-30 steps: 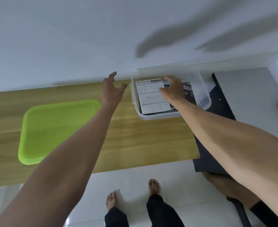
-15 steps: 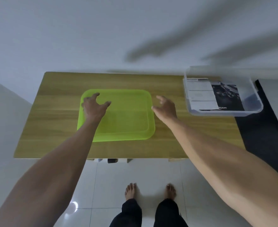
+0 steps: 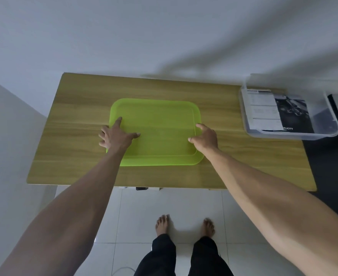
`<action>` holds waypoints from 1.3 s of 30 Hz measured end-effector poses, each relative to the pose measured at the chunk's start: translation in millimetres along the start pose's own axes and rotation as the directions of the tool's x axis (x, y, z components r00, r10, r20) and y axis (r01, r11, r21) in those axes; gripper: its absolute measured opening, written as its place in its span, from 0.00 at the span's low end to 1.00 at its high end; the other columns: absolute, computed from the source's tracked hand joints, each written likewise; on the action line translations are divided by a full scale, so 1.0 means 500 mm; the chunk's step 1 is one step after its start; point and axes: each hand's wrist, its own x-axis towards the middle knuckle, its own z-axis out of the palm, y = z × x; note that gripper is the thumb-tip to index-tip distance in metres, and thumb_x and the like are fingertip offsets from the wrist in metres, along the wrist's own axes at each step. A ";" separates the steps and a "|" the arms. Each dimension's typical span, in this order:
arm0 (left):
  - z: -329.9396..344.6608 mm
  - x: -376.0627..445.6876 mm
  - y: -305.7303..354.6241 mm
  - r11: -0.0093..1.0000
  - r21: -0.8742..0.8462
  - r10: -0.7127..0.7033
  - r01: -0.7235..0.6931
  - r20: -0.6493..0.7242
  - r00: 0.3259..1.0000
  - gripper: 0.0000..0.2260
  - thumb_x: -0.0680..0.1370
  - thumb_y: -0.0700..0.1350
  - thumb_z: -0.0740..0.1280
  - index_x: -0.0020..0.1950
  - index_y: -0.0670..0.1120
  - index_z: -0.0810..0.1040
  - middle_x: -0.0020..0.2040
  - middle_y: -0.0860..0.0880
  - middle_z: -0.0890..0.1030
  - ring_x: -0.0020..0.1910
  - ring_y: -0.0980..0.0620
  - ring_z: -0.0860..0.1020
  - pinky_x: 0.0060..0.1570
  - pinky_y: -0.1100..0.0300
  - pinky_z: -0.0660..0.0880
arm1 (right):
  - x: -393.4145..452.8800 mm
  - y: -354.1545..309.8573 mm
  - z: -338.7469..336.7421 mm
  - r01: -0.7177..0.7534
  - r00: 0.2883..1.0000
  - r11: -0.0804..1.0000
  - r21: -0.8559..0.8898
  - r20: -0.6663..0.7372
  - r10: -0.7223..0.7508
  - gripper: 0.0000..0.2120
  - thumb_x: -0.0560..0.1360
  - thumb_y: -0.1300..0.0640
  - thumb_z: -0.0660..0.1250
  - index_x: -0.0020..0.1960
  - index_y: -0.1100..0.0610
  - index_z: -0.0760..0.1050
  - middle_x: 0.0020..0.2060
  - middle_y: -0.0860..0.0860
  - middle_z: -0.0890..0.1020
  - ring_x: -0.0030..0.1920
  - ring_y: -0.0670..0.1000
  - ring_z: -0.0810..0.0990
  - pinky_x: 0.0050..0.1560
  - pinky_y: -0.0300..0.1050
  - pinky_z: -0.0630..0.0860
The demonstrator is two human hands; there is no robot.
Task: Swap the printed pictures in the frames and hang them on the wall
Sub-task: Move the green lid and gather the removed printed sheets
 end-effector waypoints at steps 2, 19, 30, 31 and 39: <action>-0.004 0.005 -0.006 1.000 -0.024 0.008 -0.008 -0.001 1.000 0.43 0.64 0.58 0.81 0.76 0.61 0.65 0.71 0.41 0.64 0.71 0.37 0.62 0.69 0.38 0.59 | 0.002 -0.001 0.000 -0.005 1.000 1.000 0.008 0.007 0.005 0.36 0.73 0.61 0.76 0.77 0.50 0.66 0.73 0.58 0.70 0.71 0.59 0.72 0.64 0.46 0.72; -0.032 -0.068 0.142 0.927 -0.228 0.259 -0.298 -0.184 0.948 0.41 0.61 0.62 0.81 0.72 0.61 0.72 0.65 0.42 0.67 0.68 0.40 0.64 0.71 0.46 0.63 | -0.027 -0.036 -0.215 0.167 0.977 0.977 0.136 -0.158 -0.145 0.37 0.72 0.55 0.75 0.77 0.44 0.66 0.71 0.54 0.67 0.67 0.55 0.73 0.53 0.37 0.67; 0.183 -0.209 0.465 0.846 -0.287 0.426 -0.450 -0.144 0.893 0.41 0.62 0.61 0.81 0.73 0.59 0.72 0.63 0.43 0.68 0.67 0.41 0.64 0.70 0.48 0.64 | 0.082 0.144 -0.555 0.134 0.946 0.972 0.193 -0.318 -0.067 0.34 0.72 0.58 0.69 0.76 0.44 0.66 0.70 0.55 0.65 0.64 0.55 0.74 0.48 0.40 0.71; 0.212 -0.223 0.491 0.844 -0.286 0.434 -0.453 -0.131 0.891 0.41 0.62 0.61 0.81 0.73 0.59 0.71 0.63 0.43 0.68 0.67 0.42 0.64 0.69 0.49 0.64 | 0.095 0.169 -0.584 0.127 0.946 0.971 0.202 -0.320 -0.057 0.34 0.72 0.58 0.69 0.77 0.44 0.66 0.70 0.54 0.65 0.61 0.54 0.76 0.47 0.41 0.73; 0.415 -0.304 0.639 0.861 -0.240 0.460 -0.449 -0.012 0.888 0.42 0.63 0.59 0.81 0.75 0.57 0.70 0.62 0.44 0.68 0.67 0.44 0.66 0.69 0.52 0.65 | 0.201 0.351 -0.749 0.033 0.945 0.984 0.172 -0.325 0.026 0.31 0.74 0.59 0.68 0.76 0.47 0.68 0.72 0.54 0.64 0.56 0.52 0.75 0.49 0.40 0.69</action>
